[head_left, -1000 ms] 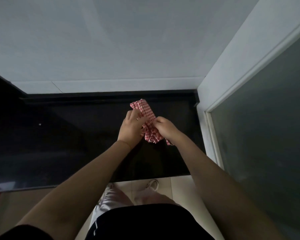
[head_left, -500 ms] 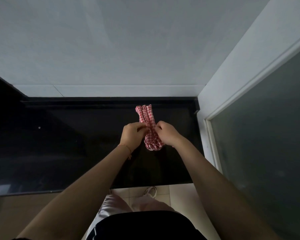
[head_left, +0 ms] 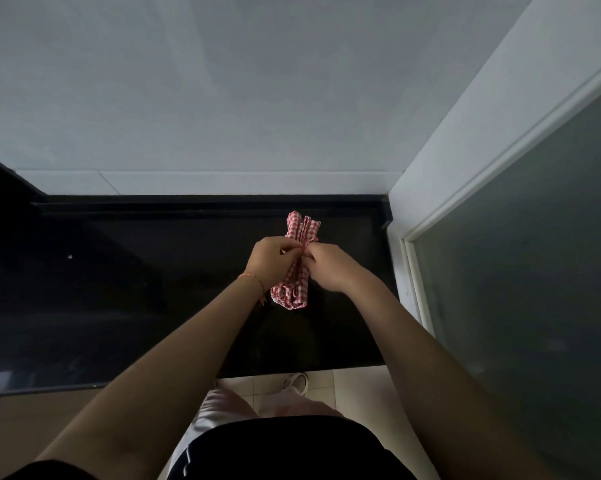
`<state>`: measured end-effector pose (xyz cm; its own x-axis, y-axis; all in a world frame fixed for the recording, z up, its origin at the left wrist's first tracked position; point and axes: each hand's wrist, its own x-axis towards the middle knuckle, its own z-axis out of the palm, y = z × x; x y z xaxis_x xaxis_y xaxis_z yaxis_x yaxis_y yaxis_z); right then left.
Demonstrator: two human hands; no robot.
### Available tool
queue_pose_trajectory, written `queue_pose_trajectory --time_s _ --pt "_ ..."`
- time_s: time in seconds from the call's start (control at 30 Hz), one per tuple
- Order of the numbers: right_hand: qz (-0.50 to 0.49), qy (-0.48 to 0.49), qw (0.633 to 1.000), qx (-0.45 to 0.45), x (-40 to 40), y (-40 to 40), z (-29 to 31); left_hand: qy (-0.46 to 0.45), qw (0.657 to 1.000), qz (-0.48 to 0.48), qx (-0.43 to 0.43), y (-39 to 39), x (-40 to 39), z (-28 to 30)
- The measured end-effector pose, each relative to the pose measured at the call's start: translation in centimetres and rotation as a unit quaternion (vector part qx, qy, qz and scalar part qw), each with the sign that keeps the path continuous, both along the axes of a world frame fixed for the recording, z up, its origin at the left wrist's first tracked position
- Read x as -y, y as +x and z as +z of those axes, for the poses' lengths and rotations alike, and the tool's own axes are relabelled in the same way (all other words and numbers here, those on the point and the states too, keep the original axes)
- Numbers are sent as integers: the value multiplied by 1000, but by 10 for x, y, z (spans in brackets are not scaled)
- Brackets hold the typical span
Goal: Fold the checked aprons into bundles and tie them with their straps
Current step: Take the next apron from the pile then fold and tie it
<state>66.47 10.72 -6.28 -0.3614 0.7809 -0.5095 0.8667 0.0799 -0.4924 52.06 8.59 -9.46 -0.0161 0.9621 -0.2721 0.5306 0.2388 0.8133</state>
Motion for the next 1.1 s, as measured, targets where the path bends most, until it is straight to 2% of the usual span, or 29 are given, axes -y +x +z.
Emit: queue_pose_trajectory --time_s 0.17,0.27,0.4,0.47,0.6,0.7,0.83,0.93,1.0,1.1 --pt "-2 84 996 -8 -7 -1 13 -41 996 -67 -41 1 -8 7" --pt "-20 76 996 -41 -14 -6 16 -59 989 -117 -66 4 -10 12" --pt "-75 34 989 -122 -19 -6 13 -49 993 -84 -60 -2 -11 7" --pt "-113 45 980 -160 -20 -1 10 -62 995 -68 -33 -7 -11 5" --pt "-83 46 988 -123 -16 9 4 -102 992 -77 1 -9 -14 11" --pt "-104 32 986 -124 -11 12 -1 -125 989 -76 17 -7 -17 12" --pt "-152 1 980 -132 -6 12 -7 -116 992 -20 40 -8 -17 10" --pt "-143 -26 979 -146 -2 12 -9 -114 992 8 58 -8 -14 6" --pt "-112 -7 985 -128 -1 12 -10 -119 990 13 74 -7 -12 5" --pt "-121 36 987 -102 1 9 -15 -124 988 12 90 -6 -12 6"
